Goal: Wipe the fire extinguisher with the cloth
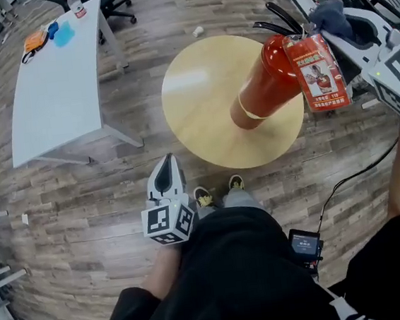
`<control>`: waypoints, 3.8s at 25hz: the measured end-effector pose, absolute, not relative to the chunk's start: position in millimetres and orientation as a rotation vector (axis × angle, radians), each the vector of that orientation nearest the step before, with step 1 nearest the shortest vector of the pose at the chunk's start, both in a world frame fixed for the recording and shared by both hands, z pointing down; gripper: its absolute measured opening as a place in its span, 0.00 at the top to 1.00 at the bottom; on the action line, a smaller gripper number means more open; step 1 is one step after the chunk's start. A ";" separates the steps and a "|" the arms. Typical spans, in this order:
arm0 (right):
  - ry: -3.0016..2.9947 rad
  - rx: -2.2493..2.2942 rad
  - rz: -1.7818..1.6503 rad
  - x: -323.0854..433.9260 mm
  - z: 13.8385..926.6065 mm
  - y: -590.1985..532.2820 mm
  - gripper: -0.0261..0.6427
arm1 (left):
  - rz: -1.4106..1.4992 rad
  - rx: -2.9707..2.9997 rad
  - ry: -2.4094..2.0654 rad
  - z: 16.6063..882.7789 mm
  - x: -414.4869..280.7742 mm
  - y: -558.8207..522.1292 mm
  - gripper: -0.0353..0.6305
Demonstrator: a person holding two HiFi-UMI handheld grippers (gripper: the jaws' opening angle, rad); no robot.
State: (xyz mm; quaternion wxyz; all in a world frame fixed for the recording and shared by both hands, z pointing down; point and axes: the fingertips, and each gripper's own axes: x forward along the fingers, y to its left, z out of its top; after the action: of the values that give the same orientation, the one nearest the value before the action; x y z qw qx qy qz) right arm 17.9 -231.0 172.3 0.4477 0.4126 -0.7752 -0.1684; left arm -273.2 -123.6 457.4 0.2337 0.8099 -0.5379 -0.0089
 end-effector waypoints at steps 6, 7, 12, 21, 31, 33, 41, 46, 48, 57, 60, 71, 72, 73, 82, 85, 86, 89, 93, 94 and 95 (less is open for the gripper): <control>-1.809 0.757 -0.605 -50.1 172.4 -263.4 0.77 | -0.025 2.211 -1.492 456.9 -279.6 -122.2 0.91; -1.804 0.697 -0.614 -61.3 179.1 -266.8 0.77 | -0.023 2.210 -1.494 457.1 -279.2 -122.3 0.91; -1.786 0.649 -0.539 -51.0 199.2 -259.1 0.77 | -0.025 2.204 -1.495 457.1 -277.6 -121.0 0.91; -1.873 0.823 -0.429 -19.9 196.7 -243.2 0.77 | -0.016 2.206 -1.462 458.7 -279.6 -133.0 0.91; -1.996 0.935 -0.426 -31.9 189.4 -257.8 0.77 | -0.006 2.229 -1.448 449.0 -274.1 -128.7 0.91; -2.036 1.015 -0.426 -21.9 191.5 -244.0 0.77 | 0.001 2.232 -1.449 450.3 -271.6 -131.6 0.91; -1.920 1.188 -0.678 -27.6 264.8 -177.6 0.77 | 0.023 2.275 -1.434 450.2 -247.2 -129.2 0.91; -1.953 1.382 -0.803 -38.6 295.0 -162.7 0.77 | 0.048 2.298 -1.410 452.0 -232.1 -123.8 0.91; -1.976 1.424 -0.787 -40.8 318.3 -156.1 0.77 | 0.053 2.310 -1.399 452.0 -226.0 -120.2 0.91; -2.187 1.395 -0.162 -12.9 444.8 -113.2 0.77 | 0.084 2.355 -1.421 443.8 -197.1 -98.3 0.91; -2.279 1.461 -0.023 2.8 433.9 -92.0 0.77 | 0.099 2.375 -1.420 437.3 -180.0 -85.4 0.91; -2.386 1.604 0.035 101.6 386.3 -9.3 0.77 | 0.074 2.497 -1.376 397.9 -61.0 -16.4 0.91; -2.391 1.599 0.044 106.5 386.9 -2.6 0.77 | 0.073 2.498 -1.382 396.3 -55.0 -9.4 0.91; -2.399 1.593 0.051 110.1 387.7 4.0 0.77 | 0.072 2.500 -1.390 395.2 -49.9 -2.5 0.91; -2.432 1.615 0.094 137.8 393.8 38.7 0.77 | 0.081 2.497 -1.413 398.9 -17.2 38.2 0.91; -2.436 1.662 0.114 150.6 391.0 41.5 0.77 | 0.088 2.510 -1.400 396.5 -11.2 43.0 0.91; -2.439 1.667 0.121 152.6 390.3 41.8 0.77 | 0.088 2.515 -1.397 395.1 -9.9 43.3 0.91; -2.440 1.665 0.126 154.4 391.8 42.3 0.77 | 0.089 2.523 -1.399 392.9 -8.3 44.3 0.91; -2.452 1.666 0.150 154.0 395.8 40.6 0.77 | 0.086 2.516 -1.414 393.8 -9.9 42.3 0.91; -2.455 1.660 0.148 153.5 396.1 39.9 0.77 | 0.085 2.513 -1.418 394.5 -10.7 41.5 0.91; -2.457 1.654 0.144 153.3 396.2 39.3 0.77 | 0.085 2.509 -1.422 395.2 -11.3 40.9 0.91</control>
State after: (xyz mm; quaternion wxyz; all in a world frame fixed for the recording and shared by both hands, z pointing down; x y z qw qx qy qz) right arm 153.3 39.3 396.2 0.0880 0.5556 -0.8254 0.0484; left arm -11.3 40.9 395.2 0.1275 0.8625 -0.4889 0.0292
